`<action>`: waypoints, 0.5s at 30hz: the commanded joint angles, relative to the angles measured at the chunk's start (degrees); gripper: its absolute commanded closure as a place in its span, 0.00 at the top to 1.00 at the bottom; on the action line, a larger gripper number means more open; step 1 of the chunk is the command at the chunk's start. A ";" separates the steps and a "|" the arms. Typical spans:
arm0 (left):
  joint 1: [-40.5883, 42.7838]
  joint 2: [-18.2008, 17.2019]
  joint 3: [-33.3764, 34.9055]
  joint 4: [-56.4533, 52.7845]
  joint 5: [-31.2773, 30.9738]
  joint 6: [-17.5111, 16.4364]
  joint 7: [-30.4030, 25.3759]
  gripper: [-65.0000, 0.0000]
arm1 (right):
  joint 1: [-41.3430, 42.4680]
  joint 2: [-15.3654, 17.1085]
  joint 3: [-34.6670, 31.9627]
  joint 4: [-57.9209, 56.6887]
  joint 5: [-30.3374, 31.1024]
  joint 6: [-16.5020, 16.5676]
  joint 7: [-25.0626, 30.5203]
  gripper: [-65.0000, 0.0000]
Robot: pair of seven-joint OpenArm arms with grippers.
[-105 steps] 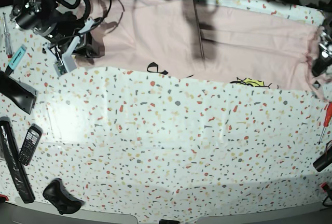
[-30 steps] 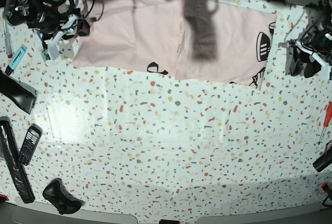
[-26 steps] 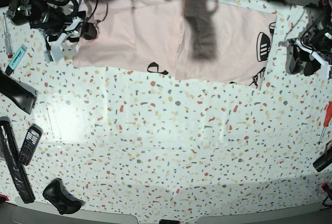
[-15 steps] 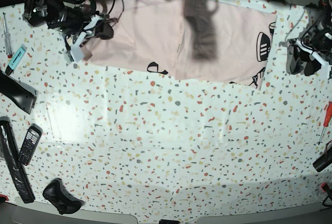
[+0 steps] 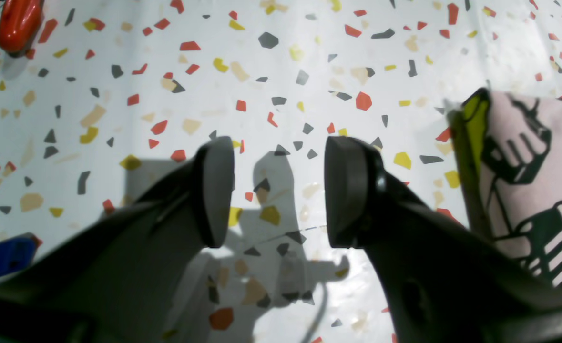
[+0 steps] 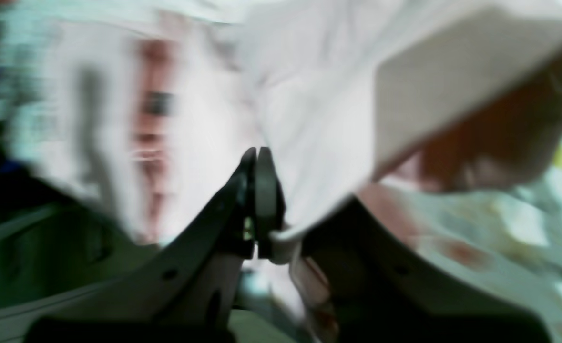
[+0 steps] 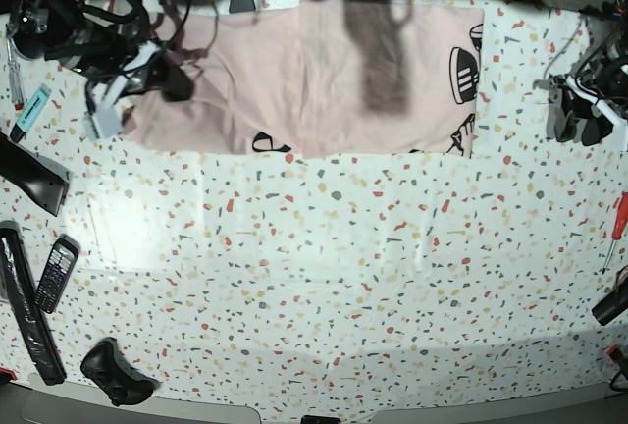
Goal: Fold the T-shirt properly
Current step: 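Grasp the other strip end with the right gripper and fold it inward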
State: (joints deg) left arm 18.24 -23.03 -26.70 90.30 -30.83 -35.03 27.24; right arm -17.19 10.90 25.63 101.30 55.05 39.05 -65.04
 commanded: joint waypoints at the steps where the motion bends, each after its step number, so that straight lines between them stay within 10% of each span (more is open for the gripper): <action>1: -0.15 -1.11 -0.37 0.72 -0.68 -0.11 -0.98 0.45 | 0.04 -0.09 -0.68 1.73 2.56 0.68 0.79 0.00; 15: 0.07 -1.11 -0.37 0.39 -0.66 -0.13 0.17 0.45 | 7.43 -14.99 -30.23 7.08 -3.41 0.79 5.77 0.00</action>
State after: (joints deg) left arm 18.41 -23.05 -26.70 89.97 -30.85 -35.20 28.69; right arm -10.15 -3.88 -4.73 107.22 50.06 39.27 -60.38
